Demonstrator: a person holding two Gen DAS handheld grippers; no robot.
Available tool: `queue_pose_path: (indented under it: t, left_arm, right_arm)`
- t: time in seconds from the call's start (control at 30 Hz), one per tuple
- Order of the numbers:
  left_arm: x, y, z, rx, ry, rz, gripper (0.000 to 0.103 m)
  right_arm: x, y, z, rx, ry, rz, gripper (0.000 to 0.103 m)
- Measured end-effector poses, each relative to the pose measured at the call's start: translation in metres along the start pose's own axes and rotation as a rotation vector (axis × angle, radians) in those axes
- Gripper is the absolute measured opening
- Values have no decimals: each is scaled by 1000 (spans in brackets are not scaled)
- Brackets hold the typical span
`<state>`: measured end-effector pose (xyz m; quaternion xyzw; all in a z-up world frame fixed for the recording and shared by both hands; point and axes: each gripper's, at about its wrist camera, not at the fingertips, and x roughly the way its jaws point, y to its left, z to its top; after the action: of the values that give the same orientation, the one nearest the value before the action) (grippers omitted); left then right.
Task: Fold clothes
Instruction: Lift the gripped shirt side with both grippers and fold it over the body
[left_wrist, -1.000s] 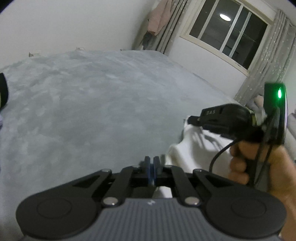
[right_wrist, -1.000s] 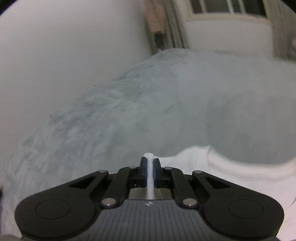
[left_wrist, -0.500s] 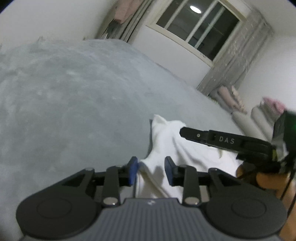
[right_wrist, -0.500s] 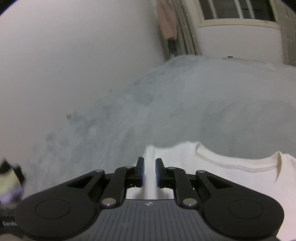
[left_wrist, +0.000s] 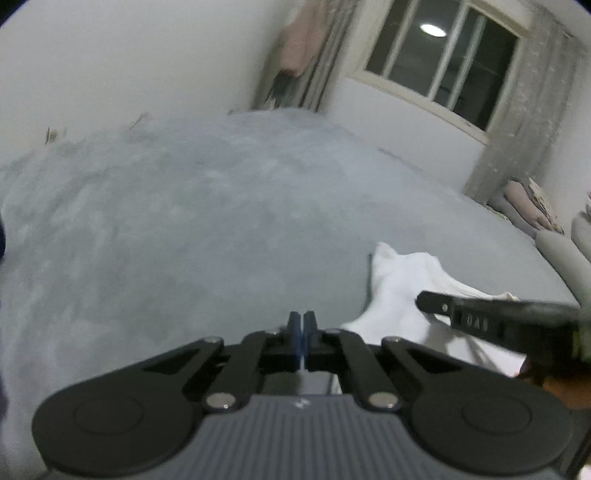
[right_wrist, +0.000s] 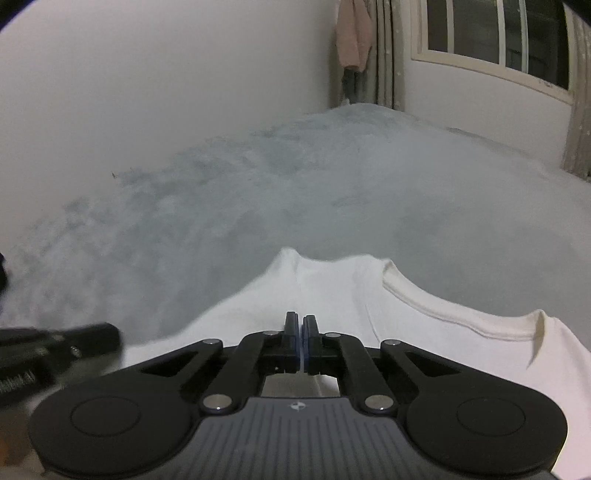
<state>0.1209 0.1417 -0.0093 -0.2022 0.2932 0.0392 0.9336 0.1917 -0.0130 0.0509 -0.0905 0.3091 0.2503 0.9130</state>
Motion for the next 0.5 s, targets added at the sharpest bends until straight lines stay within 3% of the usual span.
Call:
queue_pose_path:
  t: [0.13, 0.2, 0.27, 0.33, 0.37, 0.47, 0.5]
  left_arm:
    - [-11, 7, 15, -48, -49, -118, 2]
    - [-9, 1, 17, 8, -44, -144, 4]
    - [2, -7, 9, 79, 16, -127, 5]
    - [10, -12, -4, 136, 42, -102, 6]
    - [9, -14, -5, 148, 45, -97, 6]
    - [8, -14, -8, 167, 56, -87, 7]
    - [6, -14, -9, 175, 56, -82, 7]
  right_arm:
    - [-8, 0, 1, 40, -42, -7, 4]
    - [-18, 1, 4, 44, -89, 22, 5]
    - [-20, 6, 5, 33, -87, 73, 5]
    - [-9, 13, 3, 4, -15, 105, 5]
    - [0, 17, 0, -20, 22, 89, 5]
    - [3, 14, 1, -1, 29, 42, 3]
    - [2, 13, 3, 4, 29, -12, 3]
